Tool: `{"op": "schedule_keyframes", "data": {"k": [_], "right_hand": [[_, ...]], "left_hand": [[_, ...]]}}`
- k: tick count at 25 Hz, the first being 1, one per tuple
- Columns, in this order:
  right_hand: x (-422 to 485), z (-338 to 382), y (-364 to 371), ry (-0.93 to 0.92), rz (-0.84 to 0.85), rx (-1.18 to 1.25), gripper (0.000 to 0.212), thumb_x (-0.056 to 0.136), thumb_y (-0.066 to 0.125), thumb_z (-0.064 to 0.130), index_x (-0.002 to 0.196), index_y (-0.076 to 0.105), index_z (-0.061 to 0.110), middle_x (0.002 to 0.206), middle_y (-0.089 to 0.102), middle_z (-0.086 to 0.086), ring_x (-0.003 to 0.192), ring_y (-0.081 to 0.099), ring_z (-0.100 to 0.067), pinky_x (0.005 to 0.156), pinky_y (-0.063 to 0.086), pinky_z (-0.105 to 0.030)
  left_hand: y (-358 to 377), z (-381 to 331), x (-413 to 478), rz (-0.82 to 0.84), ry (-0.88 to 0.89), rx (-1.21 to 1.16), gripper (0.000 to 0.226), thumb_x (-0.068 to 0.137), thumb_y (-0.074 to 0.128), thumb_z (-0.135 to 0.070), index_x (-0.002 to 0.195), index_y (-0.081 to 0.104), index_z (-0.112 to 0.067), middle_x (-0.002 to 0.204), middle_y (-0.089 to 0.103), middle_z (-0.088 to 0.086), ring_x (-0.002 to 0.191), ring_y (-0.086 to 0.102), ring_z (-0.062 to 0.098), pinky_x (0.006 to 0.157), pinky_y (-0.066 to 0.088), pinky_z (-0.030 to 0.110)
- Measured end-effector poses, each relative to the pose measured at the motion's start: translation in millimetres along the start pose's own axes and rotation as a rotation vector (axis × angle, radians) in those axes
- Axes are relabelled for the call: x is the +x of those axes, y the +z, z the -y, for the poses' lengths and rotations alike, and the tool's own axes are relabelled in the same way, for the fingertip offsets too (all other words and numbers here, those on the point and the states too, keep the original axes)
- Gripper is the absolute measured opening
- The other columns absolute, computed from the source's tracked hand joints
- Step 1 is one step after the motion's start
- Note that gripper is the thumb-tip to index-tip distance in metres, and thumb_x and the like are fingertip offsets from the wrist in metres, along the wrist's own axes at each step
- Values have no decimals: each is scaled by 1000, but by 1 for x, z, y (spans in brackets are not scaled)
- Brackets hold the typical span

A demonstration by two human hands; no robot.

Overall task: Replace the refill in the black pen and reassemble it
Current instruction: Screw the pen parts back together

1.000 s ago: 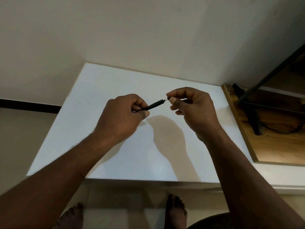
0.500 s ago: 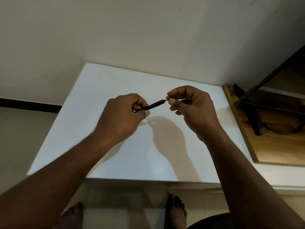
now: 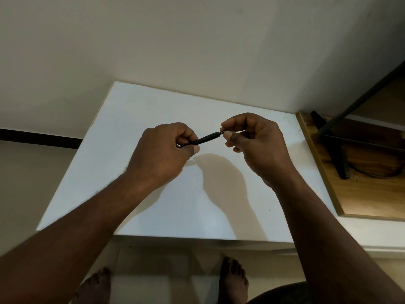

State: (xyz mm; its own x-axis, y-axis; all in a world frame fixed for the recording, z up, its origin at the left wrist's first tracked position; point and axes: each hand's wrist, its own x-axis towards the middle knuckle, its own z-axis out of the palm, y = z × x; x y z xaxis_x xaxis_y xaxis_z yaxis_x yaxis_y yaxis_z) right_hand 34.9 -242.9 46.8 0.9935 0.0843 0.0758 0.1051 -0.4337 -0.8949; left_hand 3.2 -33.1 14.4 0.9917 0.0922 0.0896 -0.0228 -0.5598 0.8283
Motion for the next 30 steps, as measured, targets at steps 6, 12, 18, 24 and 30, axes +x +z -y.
{"op": "schedule_keyframes", "data": {"k": [6, 12, 18, 24, 30], "right_hand": [[0, -1, 1, 9, -5, -20, 13, 93, 77, 10, 93, 76, 23, 81, 78, 2, 79, 76, -18, 67, 58, -25], [0, -1, -1, 6, -8, 19, 9, 92, 79, 12, 94, 76, 21, 79, 78, 3, 75, 75, -14, 65, 54, -19], [0, -2, -2, 21, 23, 19, 5, 92, 79, 14, 91, 78, 18, 79, 80, 1, 71, 74, -10, 63, 54, -18], [1, -3, -2, 55, 97, -5, 10, 97, 76, 24, 90, 76, 18, 82, 81, 4, 73, 74, -9, 68, 56, -24], [-1, -2, 3, 74, 55, -14, 24, 99, 72, 32, 86, 72, 12, 76, 79, -1, 71, 74, -13, 67, 56, -27]], "left_hand": [[0, 0, 0, -13, 1, 16, 8, 86, 81, -32, 86, 74, -36, 77, 74, -19, 79, 69, 0, 68, 49, 20], [0, 0, -1, -16, 8, 17, 6, 87, 80, -32, 87, 75, -35, 78, 75, -18, 80, 70, 2, 71, 53, 24], [-1, 0, -1, -13, 9, 18, 6, 87, 80, -34, 85, 74, -36, 76, 75, -17, 76, 70, 0, 66, 48, 18], [-2, 0, -2, 15, 16, 22, 8, 87, 80, -33, 85, 73, -38, 76, 76, -19, 78, 69, -3, 67, 48, 17], [-1, -2, -3, 10, 33, 25, 10, 86, 81, -34, 84, 73, -39, 75, 75, -19, 76, 70, -3, 66, 47, 16]]}}
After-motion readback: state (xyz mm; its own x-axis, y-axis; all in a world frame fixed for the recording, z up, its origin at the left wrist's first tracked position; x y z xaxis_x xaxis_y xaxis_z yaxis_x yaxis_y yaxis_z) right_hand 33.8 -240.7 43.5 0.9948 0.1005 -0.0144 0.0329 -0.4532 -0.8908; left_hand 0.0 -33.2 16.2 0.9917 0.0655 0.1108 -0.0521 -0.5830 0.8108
